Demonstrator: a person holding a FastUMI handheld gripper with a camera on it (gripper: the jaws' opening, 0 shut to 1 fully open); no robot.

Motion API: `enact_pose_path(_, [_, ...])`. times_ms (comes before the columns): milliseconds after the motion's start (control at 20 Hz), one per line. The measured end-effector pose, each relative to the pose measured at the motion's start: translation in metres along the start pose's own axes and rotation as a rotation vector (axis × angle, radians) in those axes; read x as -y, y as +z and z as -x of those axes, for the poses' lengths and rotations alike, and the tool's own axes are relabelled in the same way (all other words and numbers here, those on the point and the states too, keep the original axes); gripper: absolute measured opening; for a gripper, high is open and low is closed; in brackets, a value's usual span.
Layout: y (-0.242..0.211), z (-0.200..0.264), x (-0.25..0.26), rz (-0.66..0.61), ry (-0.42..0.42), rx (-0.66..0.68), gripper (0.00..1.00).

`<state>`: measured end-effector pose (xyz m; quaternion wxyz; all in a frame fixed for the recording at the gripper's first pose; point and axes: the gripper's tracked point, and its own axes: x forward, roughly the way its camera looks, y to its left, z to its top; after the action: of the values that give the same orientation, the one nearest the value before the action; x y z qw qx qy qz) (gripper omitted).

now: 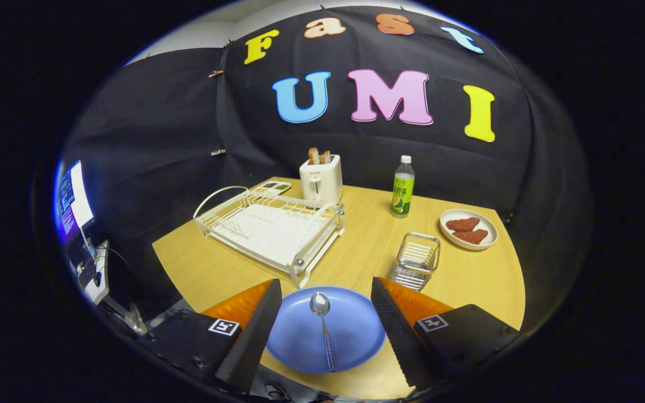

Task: Take the plate from the dish rack, then take the spoon from the basket and place it into the plate.

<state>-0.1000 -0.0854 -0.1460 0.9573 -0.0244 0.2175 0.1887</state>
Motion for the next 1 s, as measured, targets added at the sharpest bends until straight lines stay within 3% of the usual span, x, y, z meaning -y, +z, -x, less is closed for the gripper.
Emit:
enact_pose_path(300, [0.062,0.057,0.035,-0.069,-0.121,0.136,0.99])
enact_pose_path(700, [0.143,0.145,0.091,-0.091,-0.396,0.362,0.98])
enact_pose_path(850, [0.165,0.158,0.090,-0.105,-0.439,0.420,0.98])
enact_pose_path(1000, [0.175,0.159,0.081,-0.131,-0.428,0.457,0.98])
